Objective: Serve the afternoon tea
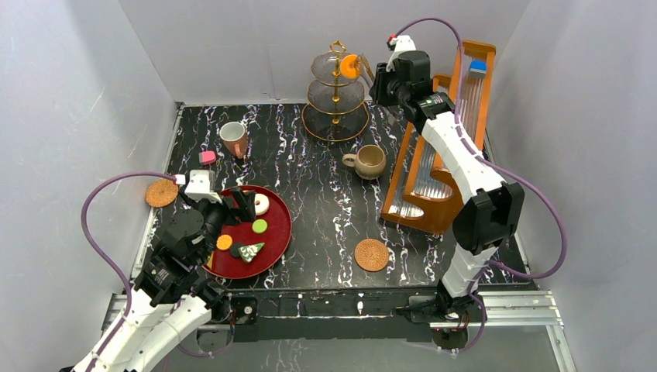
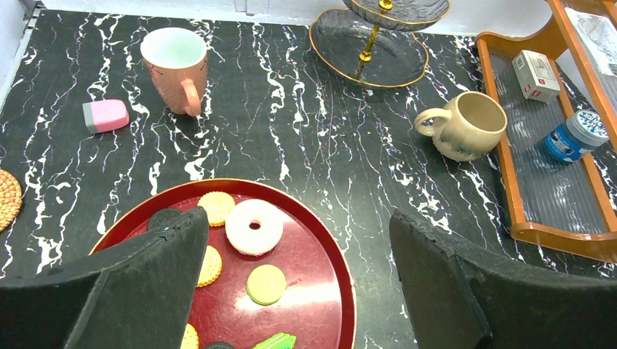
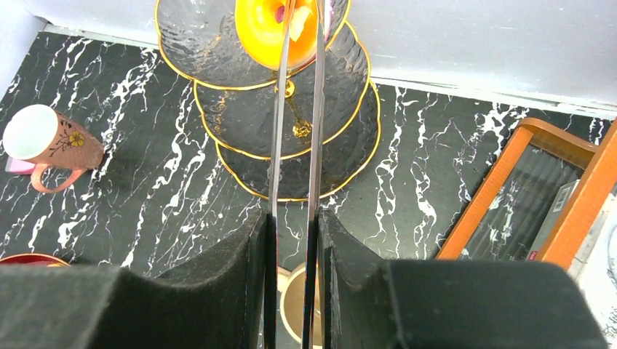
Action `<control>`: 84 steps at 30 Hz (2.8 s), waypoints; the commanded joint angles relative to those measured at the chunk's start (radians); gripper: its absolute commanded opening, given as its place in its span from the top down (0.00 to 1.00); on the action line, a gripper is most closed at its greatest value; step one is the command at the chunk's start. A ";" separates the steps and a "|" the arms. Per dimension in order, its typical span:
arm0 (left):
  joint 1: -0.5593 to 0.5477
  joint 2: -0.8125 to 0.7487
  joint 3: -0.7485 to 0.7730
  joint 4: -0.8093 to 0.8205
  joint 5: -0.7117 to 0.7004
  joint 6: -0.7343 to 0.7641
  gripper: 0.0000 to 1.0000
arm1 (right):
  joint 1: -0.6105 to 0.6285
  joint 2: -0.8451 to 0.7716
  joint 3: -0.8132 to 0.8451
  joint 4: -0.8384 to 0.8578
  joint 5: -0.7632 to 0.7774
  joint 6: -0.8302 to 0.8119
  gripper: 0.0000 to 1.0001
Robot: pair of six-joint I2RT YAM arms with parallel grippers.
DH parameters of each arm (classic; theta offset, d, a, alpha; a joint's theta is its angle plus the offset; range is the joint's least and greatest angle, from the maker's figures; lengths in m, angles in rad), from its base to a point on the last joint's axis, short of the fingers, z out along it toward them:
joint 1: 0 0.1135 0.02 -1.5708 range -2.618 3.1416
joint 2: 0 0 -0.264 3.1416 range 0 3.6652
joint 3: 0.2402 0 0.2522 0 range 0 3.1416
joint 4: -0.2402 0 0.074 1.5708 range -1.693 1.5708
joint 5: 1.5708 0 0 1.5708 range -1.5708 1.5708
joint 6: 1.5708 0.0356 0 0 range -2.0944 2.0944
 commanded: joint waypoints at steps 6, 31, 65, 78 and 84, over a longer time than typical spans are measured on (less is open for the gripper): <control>-0.004 -0.006 0.003 0.021 -0.022 0.008 0.08 | -0.007 0.057 0.111 0.076 -0.008 0.004 0.70; -0.004 -0.015 0.002 0.020 -0.027 0.008 0.08 | -0.017 0.072 0.159 0.007 -0.026 -0.012 0.51; -0.004 -0.006 0.001 0.022 -0.055 0.017 0.08 | 0.039 -0.441 -0.377 -0.057 -0.235 0.120 0.56; -0.004 -0.024 0.002 0.011 -0.090 0.015 0.08 | 0.334 -0.408 -0.536 -0.011 -0.202 0.180 0.57; -0.004 -0.035 0.000 0.006 -0.112 0.012 0.08 | 0.451 -0.359 -0.584 0.075 -0.235 0.272 0.58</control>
